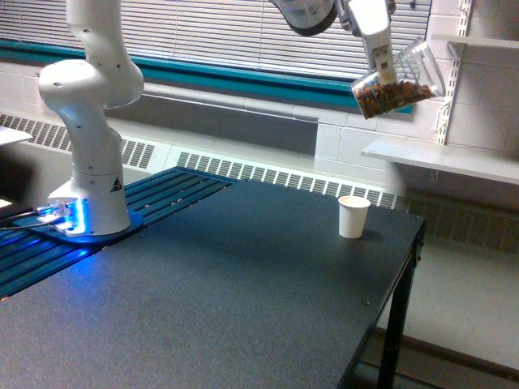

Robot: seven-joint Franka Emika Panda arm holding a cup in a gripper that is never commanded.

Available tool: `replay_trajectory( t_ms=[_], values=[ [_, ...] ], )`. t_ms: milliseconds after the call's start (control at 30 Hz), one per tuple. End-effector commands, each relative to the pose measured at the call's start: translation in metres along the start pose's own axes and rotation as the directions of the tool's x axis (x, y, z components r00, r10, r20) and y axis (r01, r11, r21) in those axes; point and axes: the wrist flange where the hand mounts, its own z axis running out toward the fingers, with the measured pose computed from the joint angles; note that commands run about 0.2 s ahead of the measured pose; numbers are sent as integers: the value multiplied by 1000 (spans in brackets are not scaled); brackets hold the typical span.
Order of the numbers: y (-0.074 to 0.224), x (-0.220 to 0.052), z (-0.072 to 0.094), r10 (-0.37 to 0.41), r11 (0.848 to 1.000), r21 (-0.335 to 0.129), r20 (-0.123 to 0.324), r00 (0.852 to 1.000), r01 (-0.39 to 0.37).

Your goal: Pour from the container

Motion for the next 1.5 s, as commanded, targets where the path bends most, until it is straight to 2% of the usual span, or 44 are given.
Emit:
replay_trajectory(
  t_ms=[33, 167, 467, 700, 1133, 1500],
  values=[
    [-54, -46, -9, -77, 995, 57, -4, 997, 77],
    [-78, -68, -11, -127, 989, 80, -8, 992, 127],
    [-117, -126, -11, -219, 973, 77, -11, 976, 219],
    [-139, -167, -4, -279, 957, 84, 7, 960, 277],
    [-161, -230, 17, -376, 925, 74, 23, 926, 373],
    [-163, -272, 34, -442, 897, 57, 41, 896, 439]
  ],
)
